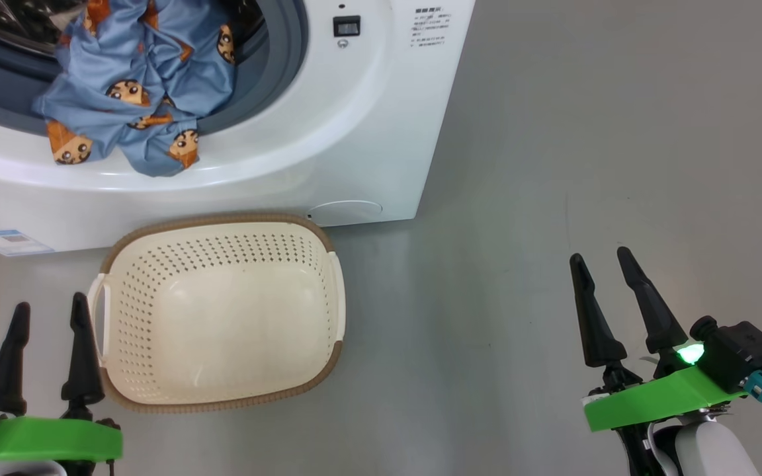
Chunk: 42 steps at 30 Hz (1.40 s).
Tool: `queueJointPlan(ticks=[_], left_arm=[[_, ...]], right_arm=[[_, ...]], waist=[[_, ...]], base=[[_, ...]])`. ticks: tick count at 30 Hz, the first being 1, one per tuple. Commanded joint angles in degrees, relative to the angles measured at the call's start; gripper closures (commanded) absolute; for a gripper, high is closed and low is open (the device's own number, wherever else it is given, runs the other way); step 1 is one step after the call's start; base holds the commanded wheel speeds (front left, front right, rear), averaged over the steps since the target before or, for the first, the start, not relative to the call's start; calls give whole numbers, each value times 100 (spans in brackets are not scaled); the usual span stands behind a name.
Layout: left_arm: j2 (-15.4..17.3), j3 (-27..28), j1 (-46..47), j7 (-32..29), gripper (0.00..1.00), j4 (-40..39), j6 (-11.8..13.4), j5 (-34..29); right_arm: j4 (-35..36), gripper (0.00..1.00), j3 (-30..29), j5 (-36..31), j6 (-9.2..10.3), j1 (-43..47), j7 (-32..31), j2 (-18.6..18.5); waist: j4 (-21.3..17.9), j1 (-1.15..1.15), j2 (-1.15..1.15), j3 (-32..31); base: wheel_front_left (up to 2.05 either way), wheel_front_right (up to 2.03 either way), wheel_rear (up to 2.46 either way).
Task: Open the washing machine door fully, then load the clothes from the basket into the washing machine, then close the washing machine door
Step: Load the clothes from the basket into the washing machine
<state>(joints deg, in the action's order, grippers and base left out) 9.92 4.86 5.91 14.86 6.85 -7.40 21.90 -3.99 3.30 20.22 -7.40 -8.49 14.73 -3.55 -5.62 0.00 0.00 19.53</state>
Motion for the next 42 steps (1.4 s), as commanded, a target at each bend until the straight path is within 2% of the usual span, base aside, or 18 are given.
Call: queueJointPlan(ticks=[1,12,30,42], left_arm=[[142,168,140,14,0,-94,-9,-39],[381,-65,1160,14,0,428,-9,229],[1208,-894,2984,14,0,2135,-9,428],[1723,-1387,3844,14,0,2849,-9,368]], right_arm=[[163,0,113,-56,-9,62,27,-8],[226,0,128,-82,-9,-101,27,30],[286,0,381,190,-9,-454,27,66],[314,0,649,329,-9,-599,27,67]], waist=[[15,0,0,25],[-37,0,0,336],[-469,0,0,1029],[-779,0,0,1292]], base=[[0,0,0],[0,0,0],[0,0,0],[0,0,0]])
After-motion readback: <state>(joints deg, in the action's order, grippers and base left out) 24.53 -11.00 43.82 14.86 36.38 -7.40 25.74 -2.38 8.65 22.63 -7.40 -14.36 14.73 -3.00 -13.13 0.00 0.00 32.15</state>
